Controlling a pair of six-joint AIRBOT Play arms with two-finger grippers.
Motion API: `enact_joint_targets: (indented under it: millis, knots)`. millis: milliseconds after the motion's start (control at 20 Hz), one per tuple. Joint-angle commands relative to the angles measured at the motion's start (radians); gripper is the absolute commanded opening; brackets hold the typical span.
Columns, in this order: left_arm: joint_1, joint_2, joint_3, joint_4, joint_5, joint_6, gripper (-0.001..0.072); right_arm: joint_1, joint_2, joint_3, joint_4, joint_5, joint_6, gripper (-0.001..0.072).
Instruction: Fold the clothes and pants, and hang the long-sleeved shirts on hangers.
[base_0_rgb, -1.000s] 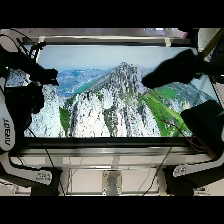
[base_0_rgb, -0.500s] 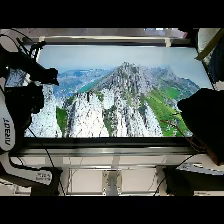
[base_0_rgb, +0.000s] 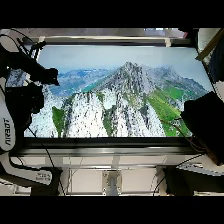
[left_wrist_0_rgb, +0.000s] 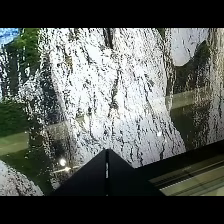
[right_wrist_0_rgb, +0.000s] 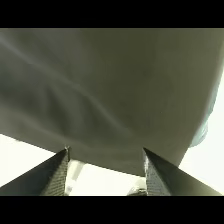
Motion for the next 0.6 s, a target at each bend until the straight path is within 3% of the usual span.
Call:
enact_joint_targets:
  millis: [0,150,250,350,550]
  knots:
    - [-0.001,0.0,0.0,0.0,-0.001,-0.004,0.0009,0.002,0.031,0.107,0.216,0.003,0.056,0.0508]
    - [-0.001,0.0,0.0,0.001,-0.002,-0.035,0.0008,0.075,0.064,0.231,0.6,-0.022,0.048,0.0507]
    - [-0.001,0.0,0.0,0.0,-0.001,-0.068,0.0009,0.185,0.104,0.263,0.776,-0.031,0.036,0.0506]
    - [0.0,0.0,0.0,0.0,-0.001,-0.068,0.0009,0.332,0.154,0.266,0.81,-0.051,0.006,0.0506]
    - [0.0,0.0,0.0,0.0,-0.001,-0.068,0.0009,0.637,0.198,0.266,0.701,-0.042,-0.044,0.0506]
